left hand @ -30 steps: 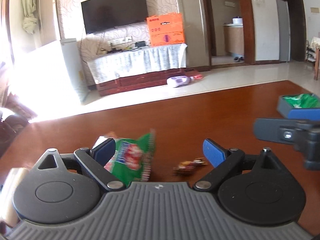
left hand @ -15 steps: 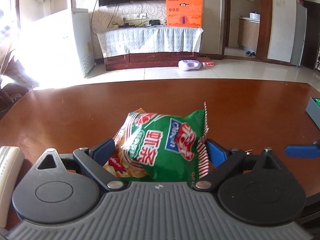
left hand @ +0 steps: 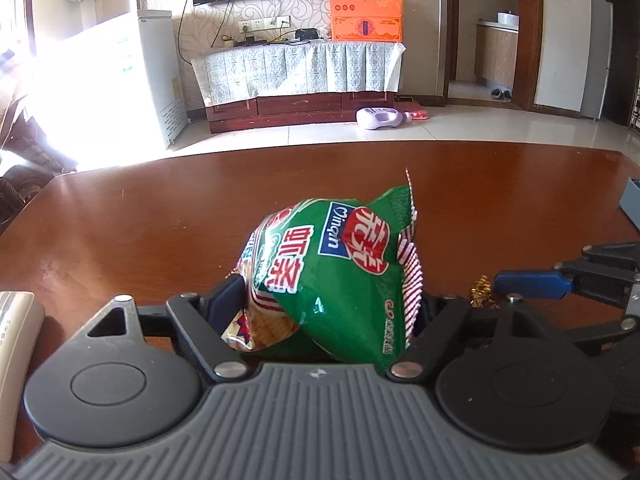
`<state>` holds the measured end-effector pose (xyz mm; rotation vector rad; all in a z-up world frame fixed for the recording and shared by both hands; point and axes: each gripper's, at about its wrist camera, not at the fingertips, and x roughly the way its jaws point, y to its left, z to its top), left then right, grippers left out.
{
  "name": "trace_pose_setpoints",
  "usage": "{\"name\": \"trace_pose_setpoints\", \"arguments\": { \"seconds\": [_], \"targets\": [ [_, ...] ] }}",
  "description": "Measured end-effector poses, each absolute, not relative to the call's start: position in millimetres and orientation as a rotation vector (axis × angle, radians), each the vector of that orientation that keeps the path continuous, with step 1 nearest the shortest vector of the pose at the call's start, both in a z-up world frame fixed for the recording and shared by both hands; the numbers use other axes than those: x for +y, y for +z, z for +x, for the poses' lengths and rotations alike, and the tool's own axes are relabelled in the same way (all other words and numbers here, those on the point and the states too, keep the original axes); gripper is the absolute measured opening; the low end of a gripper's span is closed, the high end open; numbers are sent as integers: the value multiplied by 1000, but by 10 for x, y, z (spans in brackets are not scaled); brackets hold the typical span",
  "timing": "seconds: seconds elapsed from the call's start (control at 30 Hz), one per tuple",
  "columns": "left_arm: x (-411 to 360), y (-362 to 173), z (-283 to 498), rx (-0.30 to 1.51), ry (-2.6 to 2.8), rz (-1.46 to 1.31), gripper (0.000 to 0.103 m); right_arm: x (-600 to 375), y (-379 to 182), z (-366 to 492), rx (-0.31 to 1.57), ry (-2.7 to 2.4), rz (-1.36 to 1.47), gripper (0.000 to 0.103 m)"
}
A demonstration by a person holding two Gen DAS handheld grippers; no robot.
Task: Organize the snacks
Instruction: 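Grasp the green chip bag with the left gripper while the right grasps the chocolate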
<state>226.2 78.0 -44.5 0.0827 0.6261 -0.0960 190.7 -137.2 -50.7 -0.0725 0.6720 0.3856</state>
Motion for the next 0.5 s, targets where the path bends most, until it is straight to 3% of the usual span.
{"name": "trace_pose_setpoints", "arguments": {
  "seconds": [0.07, 0.5],
  "targets": [
    [779, -431, 2263, 625, -98, 78, 82, -1429, -495, 1903, 679, 374, -66, 26],
    [424, -399, 2188, 603, -151, 108, 77, -1775, -267, 1568, 617, 302, -59, 26]
  ]
}}
